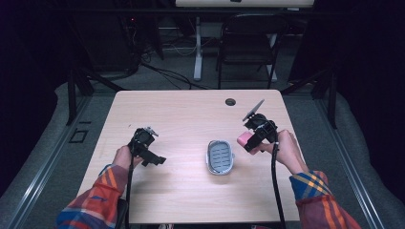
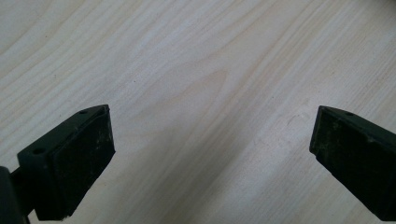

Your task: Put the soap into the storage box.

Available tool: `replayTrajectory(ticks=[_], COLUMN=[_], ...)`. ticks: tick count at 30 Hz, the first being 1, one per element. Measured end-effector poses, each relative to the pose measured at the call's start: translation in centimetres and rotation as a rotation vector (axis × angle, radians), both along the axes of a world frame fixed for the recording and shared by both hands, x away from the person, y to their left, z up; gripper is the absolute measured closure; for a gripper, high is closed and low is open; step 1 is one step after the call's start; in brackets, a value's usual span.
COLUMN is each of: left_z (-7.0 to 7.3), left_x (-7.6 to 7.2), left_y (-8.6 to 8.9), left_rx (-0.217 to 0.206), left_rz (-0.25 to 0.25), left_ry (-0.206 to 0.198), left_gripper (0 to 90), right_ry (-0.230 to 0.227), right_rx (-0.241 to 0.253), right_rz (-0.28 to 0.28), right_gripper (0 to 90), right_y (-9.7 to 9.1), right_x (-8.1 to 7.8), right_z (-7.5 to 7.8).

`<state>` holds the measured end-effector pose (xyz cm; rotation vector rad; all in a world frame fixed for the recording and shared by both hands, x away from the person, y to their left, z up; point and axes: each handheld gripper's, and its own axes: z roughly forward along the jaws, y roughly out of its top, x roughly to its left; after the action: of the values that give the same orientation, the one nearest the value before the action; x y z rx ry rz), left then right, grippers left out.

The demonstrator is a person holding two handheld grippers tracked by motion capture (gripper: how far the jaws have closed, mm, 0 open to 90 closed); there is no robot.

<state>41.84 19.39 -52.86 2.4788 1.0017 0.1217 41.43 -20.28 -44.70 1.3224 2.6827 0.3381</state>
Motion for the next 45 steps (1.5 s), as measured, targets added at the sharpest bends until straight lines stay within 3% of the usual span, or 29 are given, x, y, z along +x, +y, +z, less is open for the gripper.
replayTrajectory(ticks=[27, 45], left_z=[0.0, 0.0], left_x=[0.0, -0.1], left_y=[0.0, -0.1], left_rx=[0.003, 0.005], left_rz=[-0.001, -0.004], left_ry=[-0.004, -0.002], left_gripper=[0.0, 0.0], right_ry=[0.005, 0.027], right_rx=[-0.006, -0.013], right_rz=[0.055, 0.083], right_gripper=[37.1, 37.1], right_y=[2.3, 4.6], right_x=[-0.1, 0.1], right_z=[1.0, 0.4])
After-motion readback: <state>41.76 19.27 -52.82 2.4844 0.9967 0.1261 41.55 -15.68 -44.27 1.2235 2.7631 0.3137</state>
